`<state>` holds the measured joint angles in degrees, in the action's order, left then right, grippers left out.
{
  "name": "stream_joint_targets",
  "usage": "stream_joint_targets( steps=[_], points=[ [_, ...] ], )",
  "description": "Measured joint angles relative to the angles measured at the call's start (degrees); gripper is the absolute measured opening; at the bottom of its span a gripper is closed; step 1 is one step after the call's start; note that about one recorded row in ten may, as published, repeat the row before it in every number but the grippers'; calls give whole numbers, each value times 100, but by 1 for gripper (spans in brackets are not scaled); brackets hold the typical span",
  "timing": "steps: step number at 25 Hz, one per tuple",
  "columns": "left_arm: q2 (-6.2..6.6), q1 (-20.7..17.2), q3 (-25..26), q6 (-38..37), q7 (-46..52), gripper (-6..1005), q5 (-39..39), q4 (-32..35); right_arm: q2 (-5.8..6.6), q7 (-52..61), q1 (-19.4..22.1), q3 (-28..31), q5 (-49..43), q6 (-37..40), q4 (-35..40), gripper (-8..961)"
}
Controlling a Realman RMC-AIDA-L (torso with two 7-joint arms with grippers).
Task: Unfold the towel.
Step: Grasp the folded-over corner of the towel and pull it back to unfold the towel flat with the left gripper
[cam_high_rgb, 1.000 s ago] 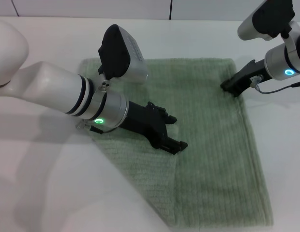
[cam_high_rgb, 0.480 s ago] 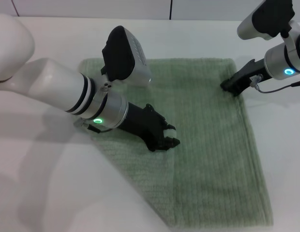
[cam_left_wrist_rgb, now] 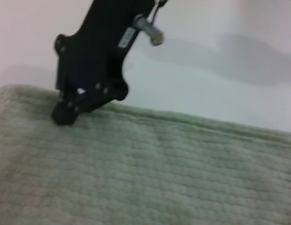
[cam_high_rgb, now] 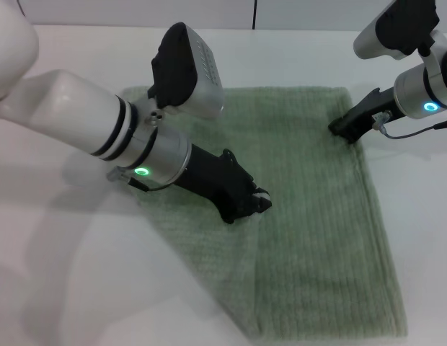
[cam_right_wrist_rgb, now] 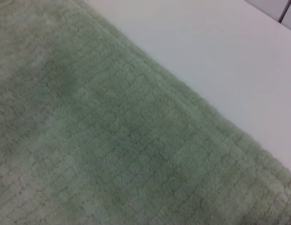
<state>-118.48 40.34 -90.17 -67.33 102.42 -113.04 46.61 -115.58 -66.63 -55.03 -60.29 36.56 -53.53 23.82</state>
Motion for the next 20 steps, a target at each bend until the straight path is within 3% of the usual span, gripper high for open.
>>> stream_joint_targets(
  steps=[1,5,8,11,12,13,17,20],
  points=[
    [18,7,188,-352,20,97,-90,126,0,-1,0,0,0,0,0,29],
    [20,22,301,-544,75,87,-232,194,0,-7,1,0,-1,0,1,29],
    [32,49,741,-1239,361,84,-684,480,0,-26,1,0,-12,0,0,29],
    [32,49,741,-1239,361,84,-684,480,0,-26,1,0,-16,0,0,29],
    [42,93,1153,-1741,487,84,-966,621,0,-27,0,0,-43,0,-1,30],
    [42,93,1153,-1741,487,84,-966,621,0,-27,0,0,-43,0,-1,30],
    [58,67,2136,-2775,544,85,-1197,881,0,-29,-8,0,-102,0,11,30],
    [84,51,2296,-2972,557,85,-1202,895,0,-31,-14,0,-105,0,26,30]
  ],
)
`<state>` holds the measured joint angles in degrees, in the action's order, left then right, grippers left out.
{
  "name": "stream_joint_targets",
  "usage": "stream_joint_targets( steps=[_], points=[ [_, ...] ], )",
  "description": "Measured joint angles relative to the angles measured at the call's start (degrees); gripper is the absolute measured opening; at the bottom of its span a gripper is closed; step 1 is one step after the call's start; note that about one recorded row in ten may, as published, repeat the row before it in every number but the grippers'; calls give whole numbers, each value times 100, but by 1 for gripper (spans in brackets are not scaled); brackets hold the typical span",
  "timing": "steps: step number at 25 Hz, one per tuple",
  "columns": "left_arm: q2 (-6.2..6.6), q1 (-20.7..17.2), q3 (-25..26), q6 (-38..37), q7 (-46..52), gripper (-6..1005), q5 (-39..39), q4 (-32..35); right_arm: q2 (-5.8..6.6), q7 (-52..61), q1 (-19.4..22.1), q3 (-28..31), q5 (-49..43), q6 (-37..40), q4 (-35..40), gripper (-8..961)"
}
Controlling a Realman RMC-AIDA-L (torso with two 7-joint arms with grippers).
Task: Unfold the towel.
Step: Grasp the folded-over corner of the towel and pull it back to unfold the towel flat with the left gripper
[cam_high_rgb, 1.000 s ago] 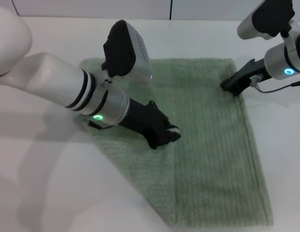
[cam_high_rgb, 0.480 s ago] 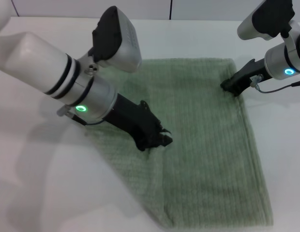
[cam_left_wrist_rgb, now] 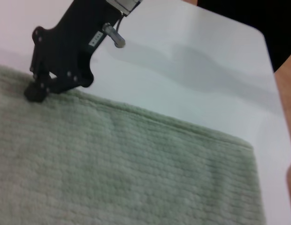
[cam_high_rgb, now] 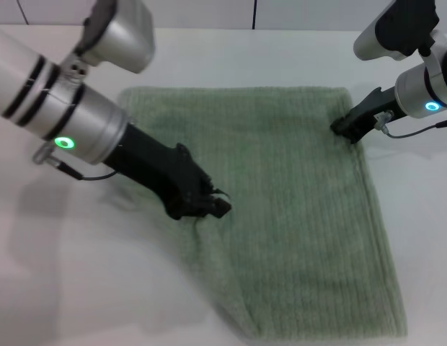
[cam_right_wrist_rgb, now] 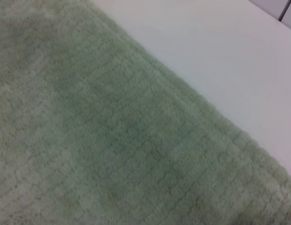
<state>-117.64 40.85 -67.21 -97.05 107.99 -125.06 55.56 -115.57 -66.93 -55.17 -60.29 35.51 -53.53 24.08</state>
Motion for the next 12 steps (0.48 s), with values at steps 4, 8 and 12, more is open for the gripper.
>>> stream_joint_targets(
  steps=[4,8,12],
  points=[
    [112,-51,170,-310,116,84,-19,-32,0,-7,-29,0,-1,0,8,31],
    [159,-160,216,-498,255,83,-193,-48,-4,-46,-53,0,-2,10,1,31],
    [102,-203,249,-663,359,83,-457,-53,-19,-72,-67,0,-2,58,-28,31]
  ],
)
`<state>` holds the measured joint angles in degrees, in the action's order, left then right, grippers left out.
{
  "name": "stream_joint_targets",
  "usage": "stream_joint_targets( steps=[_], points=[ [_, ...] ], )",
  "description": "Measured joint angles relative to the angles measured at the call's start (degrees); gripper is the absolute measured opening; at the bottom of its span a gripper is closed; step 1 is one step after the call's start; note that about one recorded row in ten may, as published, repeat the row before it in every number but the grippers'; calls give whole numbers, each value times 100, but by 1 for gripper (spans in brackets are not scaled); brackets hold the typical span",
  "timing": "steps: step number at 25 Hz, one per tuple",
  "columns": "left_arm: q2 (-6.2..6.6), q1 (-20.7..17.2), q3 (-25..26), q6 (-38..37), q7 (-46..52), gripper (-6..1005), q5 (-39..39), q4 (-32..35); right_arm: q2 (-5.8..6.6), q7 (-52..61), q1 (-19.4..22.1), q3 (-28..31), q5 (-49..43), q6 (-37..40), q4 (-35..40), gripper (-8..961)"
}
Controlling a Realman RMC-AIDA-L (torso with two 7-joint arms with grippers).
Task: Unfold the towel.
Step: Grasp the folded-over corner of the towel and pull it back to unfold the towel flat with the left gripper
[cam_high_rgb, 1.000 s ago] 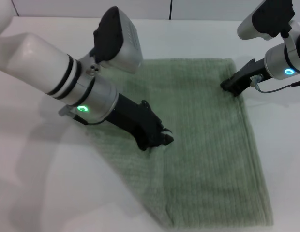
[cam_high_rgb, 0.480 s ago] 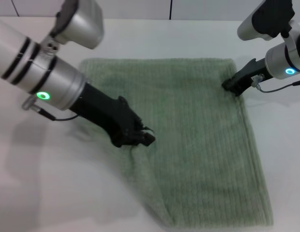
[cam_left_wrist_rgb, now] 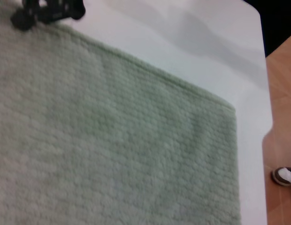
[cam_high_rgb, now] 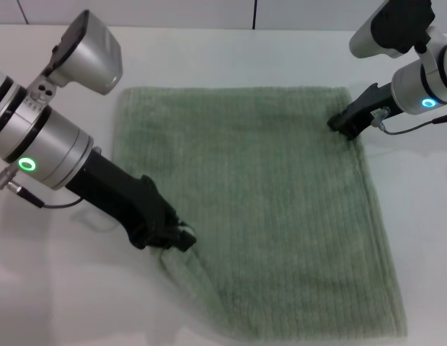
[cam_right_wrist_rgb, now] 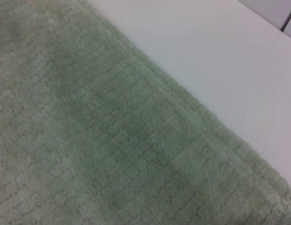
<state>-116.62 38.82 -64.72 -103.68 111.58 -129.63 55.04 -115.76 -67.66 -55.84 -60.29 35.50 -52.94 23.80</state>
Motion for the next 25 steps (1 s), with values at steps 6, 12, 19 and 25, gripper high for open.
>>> stream_joint_targets(
  steps=[6,12,19,25],
  points=[
    [-6,-40,104,-156,80,82,-45,55,-14,-2,-1,0,0,4,-5,32],
    [7,-34,309,-312,149,120,-53,69,-23,-2,0,0,0,5,-7,32],
    [63,-57,445,-460,155,173,-60,-86,-35,-7,3,0,0,10,-7,33],
    [78,-126,522,-555,-12,219,-63,-125,-53,-9,-11,0,1,14,-7,34]
  ],
)
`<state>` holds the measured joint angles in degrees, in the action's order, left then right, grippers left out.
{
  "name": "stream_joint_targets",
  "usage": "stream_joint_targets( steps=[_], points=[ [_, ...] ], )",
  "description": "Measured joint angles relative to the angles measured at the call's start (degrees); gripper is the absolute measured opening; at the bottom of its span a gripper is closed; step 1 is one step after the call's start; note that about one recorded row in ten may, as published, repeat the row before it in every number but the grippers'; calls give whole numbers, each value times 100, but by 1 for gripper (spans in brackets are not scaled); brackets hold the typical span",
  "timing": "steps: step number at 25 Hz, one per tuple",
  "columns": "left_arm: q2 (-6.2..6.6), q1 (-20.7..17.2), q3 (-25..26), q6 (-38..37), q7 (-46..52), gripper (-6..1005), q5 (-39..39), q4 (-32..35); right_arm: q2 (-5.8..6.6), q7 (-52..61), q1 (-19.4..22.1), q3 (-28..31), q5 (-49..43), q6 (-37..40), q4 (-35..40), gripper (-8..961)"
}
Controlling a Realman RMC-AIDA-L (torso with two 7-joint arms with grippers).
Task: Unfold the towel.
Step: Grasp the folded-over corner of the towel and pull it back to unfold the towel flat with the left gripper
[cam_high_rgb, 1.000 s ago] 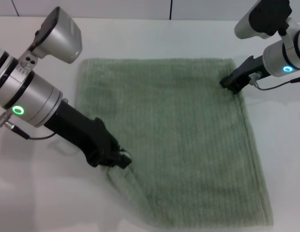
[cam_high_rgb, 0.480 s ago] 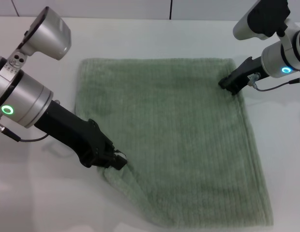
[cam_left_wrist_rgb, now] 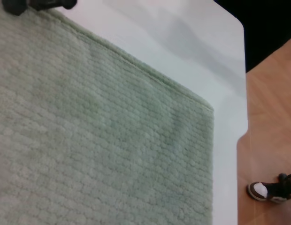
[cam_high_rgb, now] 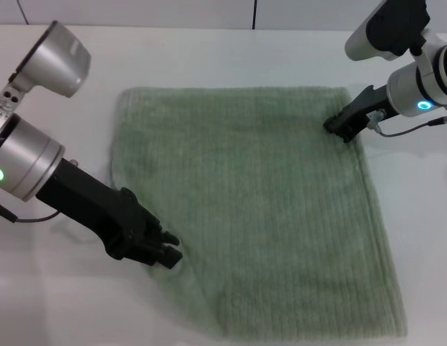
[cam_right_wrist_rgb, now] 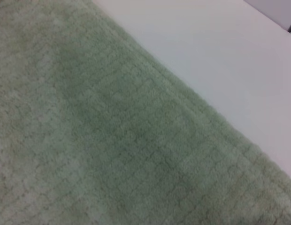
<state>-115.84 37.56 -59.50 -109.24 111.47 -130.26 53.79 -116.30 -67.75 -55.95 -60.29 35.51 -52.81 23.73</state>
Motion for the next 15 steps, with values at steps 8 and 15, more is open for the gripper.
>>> stream_joint_targets(
  steps=[8,15],
  points=[
    [54,-72,282,-8,-53,315,-14,57,-30,-2,-6,0,1,15,0,34],
    [-27,-220,616,80,-390,477,47,480,-47,-2,-9,0,19,68,0,35]
  ],
)
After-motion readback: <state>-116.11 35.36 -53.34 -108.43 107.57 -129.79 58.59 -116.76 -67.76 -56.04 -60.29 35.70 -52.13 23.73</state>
